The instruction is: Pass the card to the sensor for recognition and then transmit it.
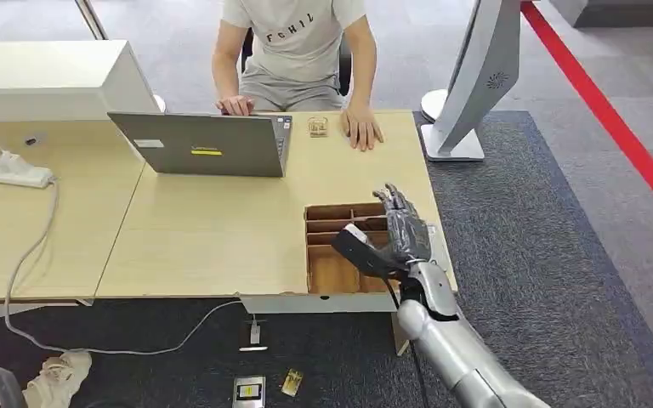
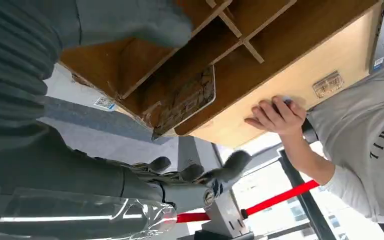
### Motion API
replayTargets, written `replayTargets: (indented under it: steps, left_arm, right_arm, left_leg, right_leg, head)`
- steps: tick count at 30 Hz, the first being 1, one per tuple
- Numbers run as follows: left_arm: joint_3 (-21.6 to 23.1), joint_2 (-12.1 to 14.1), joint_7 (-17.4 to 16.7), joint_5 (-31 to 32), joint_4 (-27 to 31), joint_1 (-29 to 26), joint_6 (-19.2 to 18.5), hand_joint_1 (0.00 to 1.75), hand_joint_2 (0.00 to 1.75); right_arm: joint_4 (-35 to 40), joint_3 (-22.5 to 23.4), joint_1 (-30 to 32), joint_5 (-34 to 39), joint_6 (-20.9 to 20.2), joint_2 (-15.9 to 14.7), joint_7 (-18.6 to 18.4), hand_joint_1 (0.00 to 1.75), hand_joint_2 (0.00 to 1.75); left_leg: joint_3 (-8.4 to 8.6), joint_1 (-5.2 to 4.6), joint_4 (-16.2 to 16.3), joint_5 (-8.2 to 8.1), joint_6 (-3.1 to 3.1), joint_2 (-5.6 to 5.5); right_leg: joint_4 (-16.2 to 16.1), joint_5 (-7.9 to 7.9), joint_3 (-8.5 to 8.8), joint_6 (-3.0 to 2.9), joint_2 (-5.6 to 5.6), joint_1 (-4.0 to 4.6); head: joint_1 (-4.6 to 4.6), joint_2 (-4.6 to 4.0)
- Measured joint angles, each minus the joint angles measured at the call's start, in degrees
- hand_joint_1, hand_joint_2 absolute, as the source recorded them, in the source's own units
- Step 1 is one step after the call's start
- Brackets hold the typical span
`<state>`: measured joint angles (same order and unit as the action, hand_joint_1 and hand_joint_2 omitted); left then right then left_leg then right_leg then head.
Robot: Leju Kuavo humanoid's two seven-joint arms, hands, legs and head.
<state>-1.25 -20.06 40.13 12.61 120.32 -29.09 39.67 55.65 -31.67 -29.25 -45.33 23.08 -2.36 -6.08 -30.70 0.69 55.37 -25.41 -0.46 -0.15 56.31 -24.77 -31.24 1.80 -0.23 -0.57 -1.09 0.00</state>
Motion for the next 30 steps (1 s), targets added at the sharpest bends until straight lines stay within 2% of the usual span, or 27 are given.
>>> replayTargets:
  steps: [28, 30]
  left_arm:
    - [-0.7, 0.0, 0.0, -1.9, 0.0, 0.1, 0.0, 0.0, 1.75]
    - [-1.2, 0.0, 0.0, -1.9, 0.0, 0.1, 0.0, 0.0, 1.75]
  right_arm:
    - [-3.6, 0.0, -1.4, -1.3, 0.6, 0.4, -1.8, 1.75, 1.75]
    - [-4.6, 0.0, -1.9, -1.3, 1.9, 1.2, -1.3, 1.75, 1.75]
  left_leg:
    - [0.05, 0.0, 0.0, 0.0, 0.0, 0.0]
    - [0.07, 0.0, 0.0, 0.0, 0.0, 0.01]
  right_leg:
    - [0.0, 0.0, 0.06, 0.0, 0.0, 0.0]
    - [0.0, 0.0, 0.07, 0.0, 0.0, 0.0]
  head:
    - [0.0, 0.0]
    - [0.0, 0.0]
